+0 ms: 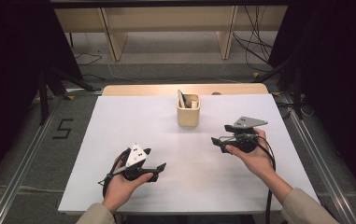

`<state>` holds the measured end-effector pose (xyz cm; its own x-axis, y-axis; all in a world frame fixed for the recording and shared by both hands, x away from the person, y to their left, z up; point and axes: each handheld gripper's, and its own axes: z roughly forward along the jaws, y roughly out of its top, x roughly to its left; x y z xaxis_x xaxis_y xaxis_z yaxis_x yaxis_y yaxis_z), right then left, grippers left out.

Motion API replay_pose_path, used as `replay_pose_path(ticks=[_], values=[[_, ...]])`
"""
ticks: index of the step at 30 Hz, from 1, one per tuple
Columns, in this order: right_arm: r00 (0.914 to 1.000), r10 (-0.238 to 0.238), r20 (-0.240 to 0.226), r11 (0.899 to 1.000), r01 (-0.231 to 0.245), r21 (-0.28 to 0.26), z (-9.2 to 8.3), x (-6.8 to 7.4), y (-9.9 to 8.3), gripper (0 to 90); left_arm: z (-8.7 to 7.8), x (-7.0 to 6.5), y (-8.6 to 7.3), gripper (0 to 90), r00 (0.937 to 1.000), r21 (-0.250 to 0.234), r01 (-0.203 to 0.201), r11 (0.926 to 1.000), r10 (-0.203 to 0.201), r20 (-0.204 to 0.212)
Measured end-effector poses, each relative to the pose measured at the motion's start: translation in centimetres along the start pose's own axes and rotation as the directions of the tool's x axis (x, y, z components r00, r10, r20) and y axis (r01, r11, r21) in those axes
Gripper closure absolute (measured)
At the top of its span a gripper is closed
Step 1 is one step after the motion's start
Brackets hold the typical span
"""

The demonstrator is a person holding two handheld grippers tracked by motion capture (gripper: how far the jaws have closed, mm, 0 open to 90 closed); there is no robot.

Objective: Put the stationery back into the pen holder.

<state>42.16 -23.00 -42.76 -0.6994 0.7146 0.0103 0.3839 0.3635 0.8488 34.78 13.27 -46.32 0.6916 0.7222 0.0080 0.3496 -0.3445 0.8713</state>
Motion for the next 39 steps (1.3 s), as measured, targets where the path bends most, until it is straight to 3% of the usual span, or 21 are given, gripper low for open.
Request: replay_pose_path(ticks=[4,18,28,30,39], values=[[1.0000,0.000,-0.009,1.000,0.000,0.005,-1.1,0.0,-1.2,24.2,0.0,-0.1,0.0,21.8,1.0000,0.000,0.002,1.0000,-0.002,0.001],[0.9990,0.009,-0.044,0.999,-0.007,0.034,-2.8,0.2,-4.9,23.3,-0.2,-0.1,-0.3,21.9,1.0000,0.006,0.003,1.0000,-0.003,-0.003],[0.9981,-0.025,-0.057,0.999,0.028,0.044,-4.0,0.5,-7.2,22.1,-0.6,-0.2,-1.0,22.0,0.9999,0.010,0.008,0.9999,-0.008,-0.013],[0.9978,-0.013,-0.065,0.999,0.016,0.039,-4.3,0.5,-7.7,21.5,-0.7,-0.3,-1.3,22.0,0.9998,0.011,0.013,0.9998,-0.013,-0.013],[0.9978,-0.003,-0.066,0.999,0.006,0.042,-4.7,0.4,-8.4,20.2,-0.8,-0.1,-1.8,21.9,0.9995,0.015,0.022,0.9996,-0.022,-0.021]])
